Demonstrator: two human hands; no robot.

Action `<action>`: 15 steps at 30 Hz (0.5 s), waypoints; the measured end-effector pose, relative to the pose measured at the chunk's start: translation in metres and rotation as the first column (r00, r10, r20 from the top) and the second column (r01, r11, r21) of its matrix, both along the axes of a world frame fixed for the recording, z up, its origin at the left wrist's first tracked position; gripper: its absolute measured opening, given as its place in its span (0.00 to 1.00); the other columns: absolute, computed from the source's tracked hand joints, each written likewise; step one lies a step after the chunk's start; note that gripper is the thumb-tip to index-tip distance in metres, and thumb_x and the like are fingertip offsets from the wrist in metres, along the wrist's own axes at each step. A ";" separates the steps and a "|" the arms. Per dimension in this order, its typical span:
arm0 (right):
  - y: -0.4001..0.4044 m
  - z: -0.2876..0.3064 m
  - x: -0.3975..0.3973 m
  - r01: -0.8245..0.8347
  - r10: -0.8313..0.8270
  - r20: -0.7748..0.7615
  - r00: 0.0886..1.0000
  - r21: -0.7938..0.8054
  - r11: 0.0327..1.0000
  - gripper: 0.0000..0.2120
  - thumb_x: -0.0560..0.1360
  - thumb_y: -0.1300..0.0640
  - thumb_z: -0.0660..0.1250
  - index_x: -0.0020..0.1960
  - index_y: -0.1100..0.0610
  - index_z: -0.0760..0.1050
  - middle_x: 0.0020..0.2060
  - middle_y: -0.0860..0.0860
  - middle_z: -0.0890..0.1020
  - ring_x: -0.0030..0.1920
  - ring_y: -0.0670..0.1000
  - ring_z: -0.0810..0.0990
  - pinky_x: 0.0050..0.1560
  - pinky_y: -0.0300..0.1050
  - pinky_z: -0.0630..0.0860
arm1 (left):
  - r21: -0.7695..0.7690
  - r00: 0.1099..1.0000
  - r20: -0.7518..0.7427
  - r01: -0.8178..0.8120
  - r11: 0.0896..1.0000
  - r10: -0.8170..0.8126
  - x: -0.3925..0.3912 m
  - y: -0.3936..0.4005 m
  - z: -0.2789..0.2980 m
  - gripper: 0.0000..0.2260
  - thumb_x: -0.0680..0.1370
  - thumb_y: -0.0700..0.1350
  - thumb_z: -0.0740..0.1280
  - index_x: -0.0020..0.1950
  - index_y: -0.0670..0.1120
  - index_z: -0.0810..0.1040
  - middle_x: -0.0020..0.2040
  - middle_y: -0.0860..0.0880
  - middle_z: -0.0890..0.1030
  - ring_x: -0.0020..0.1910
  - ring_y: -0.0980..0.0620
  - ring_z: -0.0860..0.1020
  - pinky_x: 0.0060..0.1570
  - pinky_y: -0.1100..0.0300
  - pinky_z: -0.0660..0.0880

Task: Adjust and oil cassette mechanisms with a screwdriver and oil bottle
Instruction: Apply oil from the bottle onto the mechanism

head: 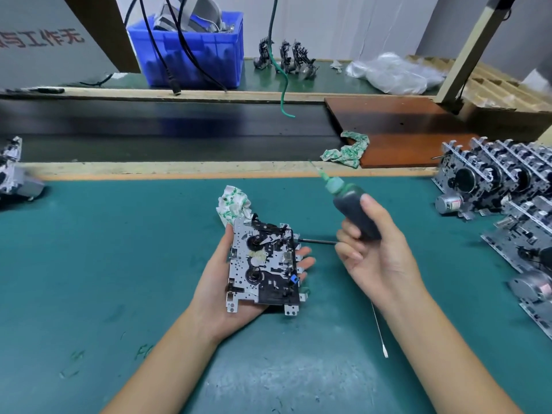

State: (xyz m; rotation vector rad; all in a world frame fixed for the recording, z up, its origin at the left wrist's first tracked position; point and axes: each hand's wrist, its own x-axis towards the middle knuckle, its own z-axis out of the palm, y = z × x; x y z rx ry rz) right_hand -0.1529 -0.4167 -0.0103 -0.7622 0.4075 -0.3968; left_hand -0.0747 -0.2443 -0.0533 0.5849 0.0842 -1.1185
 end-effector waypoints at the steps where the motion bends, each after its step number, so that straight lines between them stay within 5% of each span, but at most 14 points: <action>1: -0.001 0.000 0.001 0.035 -0.036 0.012 0.999 0.102 0.994 0.12 0.62 0.54 0.71 0.40 0.54 0.71 0.26 0.47 0.63 0.21 0.42 0.57 0.18 0.32 0.55 | -0.014 1.000 -0.006 0.003 1.000 -0.004 0.000 0.000 0.000 0.34 0.76 0.65 0.57 0.65 0.36 0.74 0.67 0.31 0.71 0.65 0.34 0.72 0.64 0.39 0.67; 3: 0.000 -0.001 0.001 0.095 -0.095 -0.008 0.995 0.158 0.983 0.13 0.61 0.52 0.72 0.38 0.54 0.69 0.26 0.46 0.62 0.20 0.42 0.56 0.17 0.31 0.54 | -0.035 1.000 -0.007 0.008 0.999 -0.009 0.000 0.001 0.000 0.34 0.77 0.64 0.57 0.66 0.35 0.73 0.67 0.30 0.70 0.65 0.33 0.71 0.63 0.38 0.67; 7: 0.007 -0.003 0.002 0.090 -0.089 -0.072 0.993 0.006 0.996 0.18 0.61 0.44 0.71 0.35 0.54 0.66 0.23 0.45 0.59 0.19 0.42 0.55 0.15 0.32 0.54 | -0.047 1.000 0.002 0.017 0.999 -0.017 0.001 0.002 -0.001 0.34 0.78 0.63 0.55 0.65 0.34 0.73 0.66 0.30 0.70 0.65 0.32 0.71 0.63 0.36 0.67; 15: 0.014 -0.010 0.000 0.167 -0.196 -0.061 0.979 -0.316 0.934 0.17 0.77 0.54 0.65 0.34 0.53 0.61 0.23 0.42 0.61 0.21 0.43 0.54 0.20 0.34 0.54 | -0.047 1.000 0.006 0.003 0.999 -0.003 0.000 0.001 -0.002 0.34 0.78 0.63 0.54 0.64 0.34 0.75 0.65 0.30 0.71 0.63 0.32 0.73 0.60 0.36 0.69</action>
